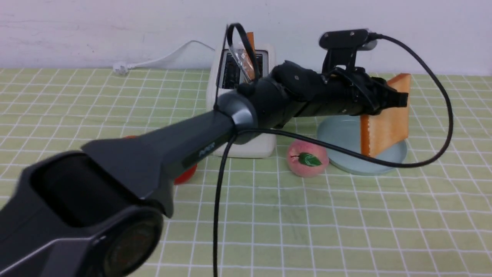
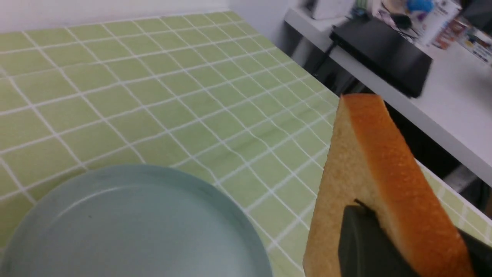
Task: Take toasted bread from bread machine on green coffee tablecloth place on plate.
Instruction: 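Place the slice of bread on the plate with the left gripper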
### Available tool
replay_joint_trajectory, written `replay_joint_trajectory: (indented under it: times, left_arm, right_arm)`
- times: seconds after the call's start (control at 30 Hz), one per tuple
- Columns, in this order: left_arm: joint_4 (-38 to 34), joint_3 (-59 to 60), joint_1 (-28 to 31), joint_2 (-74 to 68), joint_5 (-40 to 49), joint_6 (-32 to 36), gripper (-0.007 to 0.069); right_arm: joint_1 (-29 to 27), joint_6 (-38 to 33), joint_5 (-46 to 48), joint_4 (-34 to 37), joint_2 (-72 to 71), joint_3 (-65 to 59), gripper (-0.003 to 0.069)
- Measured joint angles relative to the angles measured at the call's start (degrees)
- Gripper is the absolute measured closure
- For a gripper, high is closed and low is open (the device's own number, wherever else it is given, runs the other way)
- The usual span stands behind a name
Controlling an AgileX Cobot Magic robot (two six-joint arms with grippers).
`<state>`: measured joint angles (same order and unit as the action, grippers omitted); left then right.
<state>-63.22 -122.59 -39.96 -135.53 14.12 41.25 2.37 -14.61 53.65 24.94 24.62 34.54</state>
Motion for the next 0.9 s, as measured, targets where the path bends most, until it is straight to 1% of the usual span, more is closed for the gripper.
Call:
replay_joint_trajectory:
  times: [0.23, 0.4, 0.43, 0.5, 0.6, 0.63, 0.7, 0.77, 0.83, 0.9]
  left_arm:
    - [-2.79, -0.92, 0.0, -3.28, -3.15, -0.46, 0.0508]
    - [-6.89, -1.0, 0.0, -5.76, -7.47, -0.46, 0.0508]
    - [-7.07, -1.05, 0.07, -6.03, -7.37, -0.46, 0.0505]
    - [-7.47, -1.12, 0.07, -6.97, -6.79, -0.46, 0.0478]
    - [-7.59, -1.32, 0.07, -7.77, -5.9, -0.46, 0.0379]
    - [-7.59, -1.45, 0.07, -7.88, -5.84, -0.46, 0.0323]
    - [-7.65, -1.58, 0.07, -7.92, -6.53, -0.46, 0.026]
    - [-7.69, -1.85, 0.07, -7.92, -7.78, -0.46, 0.0174]
    - [-7.76, -2.06, 0.07, -7.92, -9.73, -0.46, 0.0106]
    - [-7.88, -2.06, 0.07, -7.92, -10.5, -0.46, 0.0069]
  right_arm:
    - [0.0, 0.0, -1.67, -0.23, 0.0, 0.0, 0.0659]
    - [0.0, 0.0, -1.82, -0.04, 0.0, 0.0, 0.0659]
    - [0.0, 0.0, -1.83, -0.04, 0.0, 0.0, 0.0659]
    - [0.0, 0.0, -1.83, -0.04, 0.0, 0.0, 0.0659]
    - [0.0, 0.0, -1.83, -0.04, 0.0, 0.0, 0.0656]
    - [0.0, 0.0, -1.83, -0.04, 0.0, 0.0, 0.0657]
    - [0.0, 0.0, -1.83, -0.04, 0.0, 0.0, 0.0657]
    - [0.0, 0.0, -1.83, -0.04, 0.0, 0.0, 0.0657]
    - [0.0, 0.0, -1.72, -0.04, 0.0, 0.0, 0.0656]
    - [0.0, 0.0, -1.72, -0.04, 0.0, 0.0, 0.0656]
